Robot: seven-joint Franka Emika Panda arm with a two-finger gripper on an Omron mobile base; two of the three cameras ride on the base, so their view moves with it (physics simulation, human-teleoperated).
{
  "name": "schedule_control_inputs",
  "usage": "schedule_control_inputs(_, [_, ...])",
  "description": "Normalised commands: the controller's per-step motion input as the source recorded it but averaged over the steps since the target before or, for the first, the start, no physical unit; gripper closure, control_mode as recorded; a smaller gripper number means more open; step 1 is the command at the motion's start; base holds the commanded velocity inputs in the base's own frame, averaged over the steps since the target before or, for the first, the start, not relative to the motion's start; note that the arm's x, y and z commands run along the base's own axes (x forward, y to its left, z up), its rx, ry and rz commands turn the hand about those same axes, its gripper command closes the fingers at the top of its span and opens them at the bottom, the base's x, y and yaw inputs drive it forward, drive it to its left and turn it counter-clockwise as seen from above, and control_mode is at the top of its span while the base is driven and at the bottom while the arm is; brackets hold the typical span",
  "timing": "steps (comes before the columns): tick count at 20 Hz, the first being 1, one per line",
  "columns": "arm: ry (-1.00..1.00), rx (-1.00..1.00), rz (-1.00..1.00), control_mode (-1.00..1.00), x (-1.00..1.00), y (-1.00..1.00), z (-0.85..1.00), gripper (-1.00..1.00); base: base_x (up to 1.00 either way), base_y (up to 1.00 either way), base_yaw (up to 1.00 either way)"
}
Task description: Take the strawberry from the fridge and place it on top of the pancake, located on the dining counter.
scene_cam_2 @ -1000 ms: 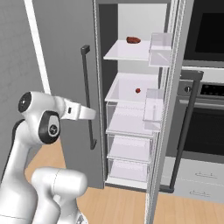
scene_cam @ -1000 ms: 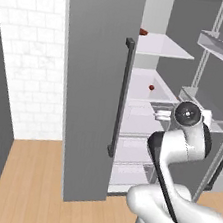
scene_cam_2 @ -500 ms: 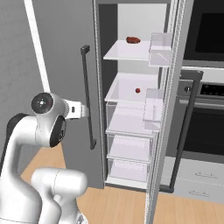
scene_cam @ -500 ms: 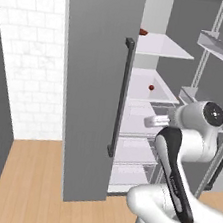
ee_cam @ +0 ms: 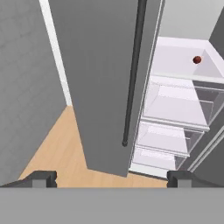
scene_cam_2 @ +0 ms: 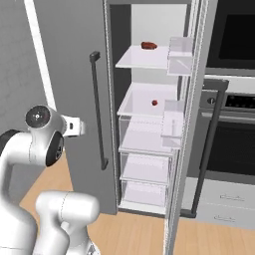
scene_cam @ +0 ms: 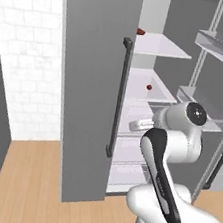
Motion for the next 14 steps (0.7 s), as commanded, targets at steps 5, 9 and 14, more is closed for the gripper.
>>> schedule_control_inputs(5, [0.0,0.0,0.0,1.0,0.0,0.0,0.0,-1.0,0.13,-0.38,-0.37])
schedule_control_inputs(9, [0.0,0.0,0.0,1.0,0.0,0.0,0.0,-1.0,0.63,-0.18,-0.27])
schedule_control_inputs(14, [0.0,0.0,0.0,1.0,0.0,0.0,0.0,-1.0,0.82,-0.13,-0.22])
